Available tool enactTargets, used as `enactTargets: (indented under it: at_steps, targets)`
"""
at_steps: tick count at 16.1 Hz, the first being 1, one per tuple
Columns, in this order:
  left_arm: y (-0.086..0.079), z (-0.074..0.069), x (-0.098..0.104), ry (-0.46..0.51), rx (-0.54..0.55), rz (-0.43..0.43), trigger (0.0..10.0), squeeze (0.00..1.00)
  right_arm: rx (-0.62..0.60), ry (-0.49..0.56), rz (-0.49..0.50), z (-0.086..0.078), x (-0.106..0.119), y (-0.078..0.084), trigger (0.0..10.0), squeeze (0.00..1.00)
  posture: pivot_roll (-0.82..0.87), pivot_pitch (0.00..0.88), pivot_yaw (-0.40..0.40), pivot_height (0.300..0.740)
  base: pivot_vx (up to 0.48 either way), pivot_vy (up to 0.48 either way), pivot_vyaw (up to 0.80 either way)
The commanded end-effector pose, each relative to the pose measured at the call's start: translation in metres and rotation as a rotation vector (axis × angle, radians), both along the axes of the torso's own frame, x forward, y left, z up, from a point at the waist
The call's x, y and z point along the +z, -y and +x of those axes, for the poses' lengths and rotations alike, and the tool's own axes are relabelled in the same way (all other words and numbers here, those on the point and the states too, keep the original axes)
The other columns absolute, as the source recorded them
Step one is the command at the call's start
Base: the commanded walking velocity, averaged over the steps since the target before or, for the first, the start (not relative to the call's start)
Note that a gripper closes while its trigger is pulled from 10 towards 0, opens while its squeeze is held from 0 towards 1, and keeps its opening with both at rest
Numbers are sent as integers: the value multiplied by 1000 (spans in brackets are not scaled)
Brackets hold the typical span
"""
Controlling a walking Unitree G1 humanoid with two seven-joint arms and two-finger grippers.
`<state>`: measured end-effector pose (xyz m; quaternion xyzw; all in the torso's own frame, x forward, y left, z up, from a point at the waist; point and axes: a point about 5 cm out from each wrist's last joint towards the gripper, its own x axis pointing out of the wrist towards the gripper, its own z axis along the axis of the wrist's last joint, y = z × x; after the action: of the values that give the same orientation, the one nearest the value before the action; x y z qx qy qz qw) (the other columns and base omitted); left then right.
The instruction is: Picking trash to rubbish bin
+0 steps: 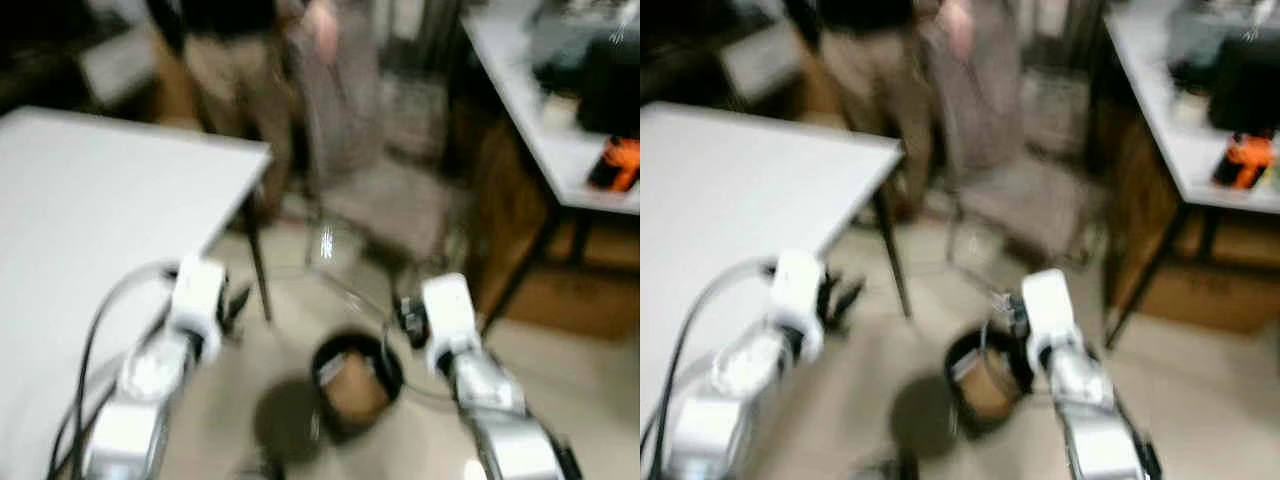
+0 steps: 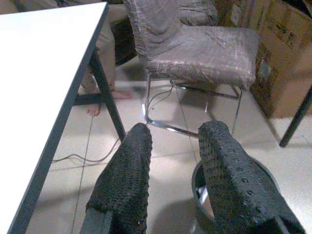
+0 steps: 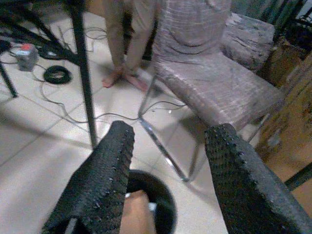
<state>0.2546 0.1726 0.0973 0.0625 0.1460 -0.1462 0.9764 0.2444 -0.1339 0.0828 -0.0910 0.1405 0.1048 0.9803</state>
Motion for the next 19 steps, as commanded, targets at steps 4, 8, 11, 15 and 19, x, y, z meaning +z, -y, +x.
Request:
enactTargets:
  at_steps: [4, 8, 11, 15, 19]
  targets:
    - [0, 5, 8, 32, 2, 14, 10000, 0, -3, 12, 8, 0, 3, 1, 10000, 0, -44, 0, 29, 740, -254, 0, 0]
    - [0, 4, 9, 38, 1, 16, 10000, 0, 3, 12, 6, -1, 2, 0, 10000, 0, -44, 0, 28, 740, -251, 0, 0]
    - [-2, 0, 8, 31, 1, 21, 10000, 0, 6, 11, 5, -3, 1, -1, 10000, 0, -47, 0, 30, 740, -247, 0, 0]
    - [-1, -1, 8, 30, -1, 20, 10000, 0, 13, 7, 7, -4, 0, -3, 10000, 0, -45, 0, 28, 740, -251, 0, 0]
    - [-5, -6, 3, 11, 6, 27, 10000, 0, 45, -79, 2, -9, -12, -6, 10000, 0, -47, 0, 28, 740, -250, 0, 0]
